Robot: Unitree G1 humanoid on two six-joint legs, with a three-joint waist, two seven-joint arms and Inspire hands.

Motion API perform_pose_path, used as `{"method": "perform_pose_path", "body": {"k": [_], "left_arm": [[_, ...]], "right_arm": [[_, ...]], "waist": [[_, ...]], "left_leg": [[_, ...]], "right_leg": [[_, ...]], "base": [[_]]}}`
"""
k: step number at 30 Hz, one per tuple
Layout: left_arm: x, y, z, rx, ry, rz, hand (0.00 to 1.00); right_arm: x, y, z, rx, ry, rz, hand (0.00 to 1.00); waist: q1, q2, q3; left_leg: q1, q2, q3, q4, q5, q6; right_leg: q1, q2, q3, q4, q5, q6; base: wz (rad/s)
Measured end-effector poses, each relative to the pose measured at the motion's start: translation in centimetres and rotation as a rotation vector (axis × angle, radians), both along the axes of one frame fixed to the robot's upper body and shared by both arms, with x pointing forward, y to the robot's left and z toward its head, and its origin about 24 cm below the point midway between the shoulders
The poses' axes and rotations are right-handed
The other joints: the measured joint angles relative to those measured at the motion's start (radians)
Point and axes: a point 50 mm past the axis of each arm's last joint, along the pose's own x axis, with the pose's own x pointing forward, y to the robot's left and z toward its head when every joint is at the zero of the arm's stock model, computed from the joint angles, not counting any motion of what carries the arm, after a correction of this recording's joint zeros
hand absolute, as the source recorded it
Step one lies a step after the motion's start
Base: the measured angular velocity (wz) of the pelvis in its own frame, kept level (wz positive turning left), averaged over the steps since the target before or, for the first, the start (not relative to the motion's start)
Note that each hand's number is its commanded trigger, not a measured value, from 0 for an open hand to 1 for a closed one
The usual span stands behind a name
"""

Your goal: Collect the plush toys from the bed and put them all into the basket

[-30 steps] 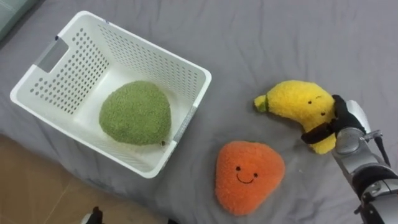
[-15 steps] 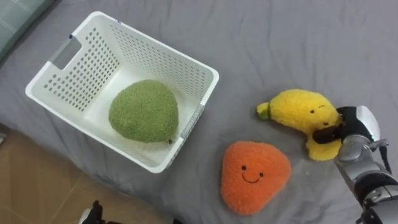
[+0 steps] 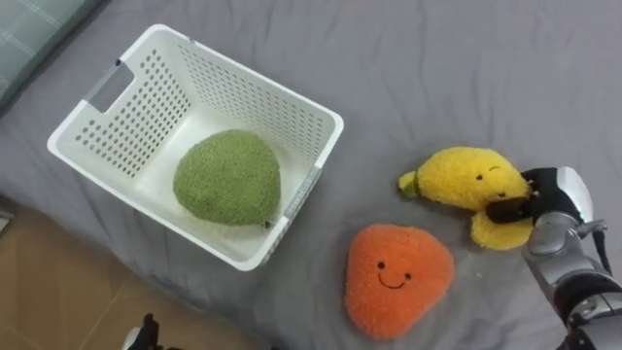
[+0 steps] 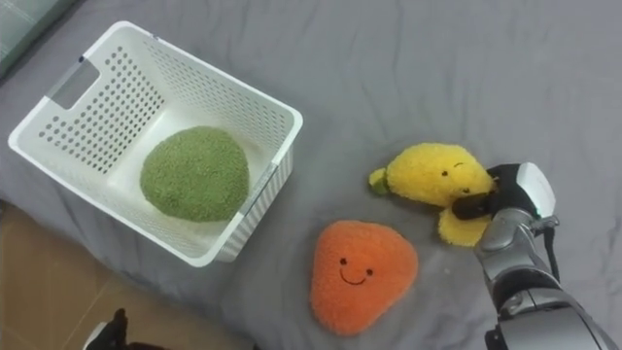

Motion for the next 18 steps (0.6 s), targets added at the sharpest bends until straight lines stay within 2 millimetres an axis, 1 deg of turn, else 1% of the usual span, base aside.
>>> {"method": "perform_pose_path", "body": {"k": [2,3,4,5,6,7,8,9,10,11,13,14,16,18], "left_arm": [[0.0,0.0,0.1,-0.001,-0.011,-0.001,0.0],[-0.1,-0.1,0.1,-0.002,-0.011,-0.001,0.0],[-0.3,0.0,0.0,-0.001,-0.005,-0.001,0.0],[-0.4,0.0,-0.1,0.0,0.0,0.0,0.0],[-1.0,0.1,-0.2,0.003,0.01,0.008,0.0],[-1.4,0.3,-0.3,0.005,0.017,0.021,0.0],[-1.6,0.4,-0.3,0.005,0.023,0.03,0.0],[-2.3,0.6,-0.5,0.007,0.036,0.045,0.0],[-2.7,0.8,-0.5,0.008,0.038,0.064,0.0],[-3.0,0.9,-0.5,0.009,0.044,0.07,0.0],[-3.8,1.0,-0.7,0.012,0.063,0.075,0.0],[-3.9,1.1,-0.7,0.017,0.067,0.069,0.0],[-4.3,1.3,-0.7,0.029,0.071,0.068,0.0],[-4.3,1.5,-0.7,0.03,0.071,0.079,0.0]], "right_arm": [[0.4,0.3,0.4,0.017,-0.031,0.004,1.0],[0.8,0.5,0.8,0.023,-0.055,0.016,1.0],[1.1,0.8,1.1,0.03,-0.077,0.031,1.0],[1.2,1.0,1.2,0.033,-0.089,0.04,1.0],[1.2,1.5,1.4,0.04,-0.116,0.064,1.0],[1.1,2.1,1.5,0.054,-0.143,0.094,1.0],[1.1,2.4,1.6,0.063,-0.158,0.108,1.0],[0.8,2.9,1.7,0.079,-0.181,0.14,1.0],[0.6,3.6,2.0,0.1,-0.207,0.186,1.0],[0.5,4.0,2.1,0.109,-0.218,0.208,1.0],[0.4,5.1,2.9,0.116,-0.242,0.289,1.0],[0.6,5.4,3.3,0.107,-0.249,0.312,1.0],[1.2,6.6,5.2,0.074,-0.312,0.393,1.0],[1.3,7.1,5.9,0.063,-0.338,0.422,1.0]], "waist": [[-0.006,0.0,-0.0022],[-0.016,0.0,-0.0037],[-0.021,-0.002,-0.0092],[-0.021,-0.003,-0.012],[-0.021,-0.005,-0.0174],[-0.025,-0.007,-0.0295],[-0.026,-0.008,-0.0313],[-0.039,-0.009,-0.0367],[-0.05,-0.011,-0.0382],[-0.051,-0.011,-0.0382],[-0.07,-0.011,-0.0387],[-0.073,-0.011,-0.0386],[-0.082,-0.013,-0.0399],[-0.082,-0.013,-0.0397]], "left_leg": [[0.02,0.0,0.003,-0.007,0.0,0.0],[0.033,0.0,0.003,-0.011,0.0,0.0],[0.049,0.0,0.006,-0.015,0.0,0.0],[0.06,0.001,0.01,-0.018,0.0,0.0],[0.086,0.002,0.021,-0.024,0.0,0.0],[0.113,0.002,0.029,-0.036,0.0,0.0],[0.128,0.002,0.03,-0.041,0.0,0.0],[0.153,0.001,0.028,-0.05,-0.001,0.0],[0.174,-0.002,0.025,-0.052,-0.002,-0.001],[0.185,-0.002,0.024,-0.053,-0.003,-0.001],[0.221,-0.003,0.026,-0.053,-0.007,0.0],[0.226,-0.004,0.026,-0.054,-0.008,0.0],[0.237,-0.007,0.03,-0.049,-0.008,0.0],[0.25,-0.011,0.028,-0.049,-0.008,0.0]], "right_leg": [[0.015,0.0,-0.001,0.0,0.0,0.0],[0.027,-0.001,-0.001,-0.001,0.0,0.0],[0.04,0.0,0.003,-0.001,0.0,0.0],[0.049,0.001,0.004,-0.002,0.0,0.001],[0.07,0.002,0.012,-0.003,0.0,0.001],[0.089,0.002,0.019,-0.004,-0.001,0.002],[0.102,0.002,0.023,-0.006,-0.002,0.004],[0.127,0.002,0.025,-0.011,-0.003,0.005],[0.152,0.001,0.025,-0.019,-0.006,0.009],[0.162,0.001,0.025,-0.019,-0.007,0.011],[0.199,-0.001,0.027,-0.019,-0.011,0.016],[0.204,-0.002,0.027,-0.019,-0.013,0.016],[0.214,-0.005,0.032,-0.02,-0.019,0.013],[0.231,-0.005,0.043,-0.022,-0.024,0.012]], "base": [[-0.04],[-0.03],[-0.05],[-0.13],[-0.16],[-0.14],[-0.06],[0.06],[0.07],[0.05],[0.0],[-0.08],[-0.1],[0.02]]}}
